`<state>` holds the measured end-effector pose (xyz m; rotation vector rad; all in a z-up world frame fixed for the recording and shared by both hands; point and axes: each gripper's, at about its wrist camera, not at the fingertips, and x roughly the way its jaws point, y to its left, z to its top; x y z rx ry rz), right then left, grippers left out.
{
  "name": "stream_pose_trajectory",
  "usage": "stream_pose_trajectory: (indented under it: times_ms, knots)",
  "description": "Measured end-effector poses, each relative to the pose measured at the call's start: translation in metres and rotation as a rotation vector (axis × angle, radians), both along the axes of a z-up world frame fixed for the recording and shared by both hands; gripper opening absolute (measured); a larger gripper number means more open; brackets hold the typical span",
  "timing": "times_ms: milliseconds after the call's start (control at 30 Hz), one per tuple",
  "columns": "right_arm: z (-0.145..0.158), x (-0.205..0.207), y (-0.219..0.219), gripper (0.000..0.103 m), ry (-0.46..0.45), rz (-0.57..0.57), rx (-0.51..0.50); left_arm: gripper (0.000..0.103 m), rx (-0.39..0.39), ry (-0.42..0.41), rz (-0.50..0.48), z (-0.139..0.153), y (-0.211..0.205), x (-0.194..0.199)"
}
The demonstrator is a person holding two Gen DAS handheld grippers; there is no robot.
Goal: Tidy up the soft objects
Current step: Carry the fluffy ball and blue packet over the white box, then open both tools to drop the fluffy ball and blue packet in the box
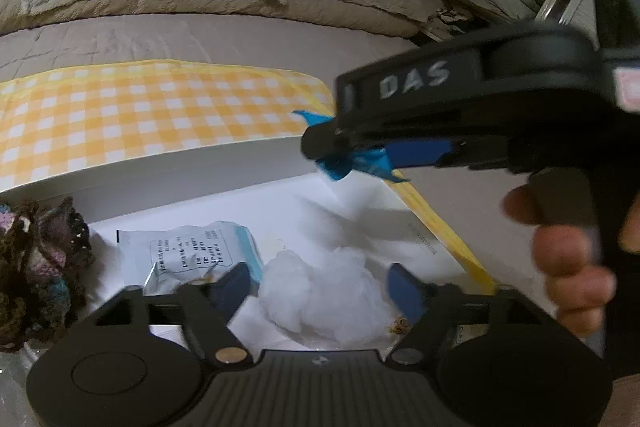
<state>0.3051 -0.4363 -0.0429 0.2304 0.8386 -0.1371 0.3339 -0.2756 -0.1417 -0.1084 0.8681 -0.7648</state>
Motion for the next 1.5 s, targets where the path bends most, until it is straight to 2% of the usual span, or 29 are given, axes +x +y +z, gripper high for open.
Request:
stream_pose_trajectory:
  times_ms: [100, 167, 333, 533, 633, 700, 733, 767, 800, 867, 933, 1133, 1200, 1267, 1333, 1500]
  knots:
    - [-0.008, 0.007, 0.002, 0.052, 0.007, 0.000, 0.003, 0.082, 0.022, -0.001, 0.003, 0.001, 0.002, 0.001]
    - [-0.012, 0.011, 0.000, 0.063, 0.008, -0.021, 0.008, 0.086, 0.030, 0.006, 0.005, 0.000, 0.005, 0.004]
    - [-0.017, 0.016, -0.005, 0.073, 0.024, -0.043, 0.031, 0.094, 0.046, 0.020, 0.007, -0.002, 0.008, 0.008]
    - [-0.020, 0.012, -0.008, 0.076, 0.056, -0.044, 0.006, 0.098, 0.055, 0.026, 0.018, 0.004, 0.011, 0.006]
    - [-0.016, 0.005, -0.010, 0.077, 0.056, -0.047, 0.007, 0.097, 0.051, 0.017, 0.013, 0.009, 0.011, 0.006]
    - [-0.012, 0.000, -0.010, 0.077, 0.049, -0.043, 0.003, 0.079, 0.067, -0.014, 0.000, 0.012, 0.009, 0.003]
    - [-0.009, -0.003, -0.011, 0.077, 0.045, -0.041, 0.001, 0.061, 0.078, -0.016, -0.020, 0.013, 0.006, 0.002]
    - [-0.007, -0.005, -0.011, 0.077, 0.042, -0.039, 0.000, 0.050, 0.077, -0.006, -0.030, 0.012, 0.004, 0.001]
    - [-0.006, -0.007, -0.012, 0.077, 0.038, -0.038, 0.001, 0.046, 0.075, 0.003, -0.033, 0.012, 0.002, 0.000]
    - [-0.004, -0.010, -0.015, 0.077, 0.035, -0.040, 0.005, 0.029, 0.089, 0.000, -0.053, 0.010, -0.005, -0.005]
    - [-0.003, -0.012, -0.017, 0.077, 0.034, -0.040, 0.009, 0.026, 0.110, -0.008, -0.063, 0.005, -0.013, -0.007]
    - [-0.005, -0.013, -0.023, 0.076, 0.038, -0.034, 0.018, 0.026, 0.113, 0.019, -0.044, -0.016, -0.027, -0.002]
    - [-0.006, -0.014, -0.026, 0.076, 0.040, -0.031, 0.020, 0.030, 0.105, 0.023, -0.040, -0.016, -0.026, -0.002]
    - [-0.006, -0.014, -0.027, 0.076, 0.042, -0.029, 0.019, 0.051, 0.099, 0.026, -0.035, -0.013, -0.023, -0.002]
    - [-0.007, -0.015, -0.029, 0.076, 0.044, -0.025, 0.016, 0.062, 0.094, 0.024, -0.025, -0.008, -0.019, -0.002]
    - [-0.004, -0.020, -0.027, 0.076, 0.044, -0.023, 0.009, 0.081, 0.094, 0.009, -0.004, 0.005, -0.006, -0.009]
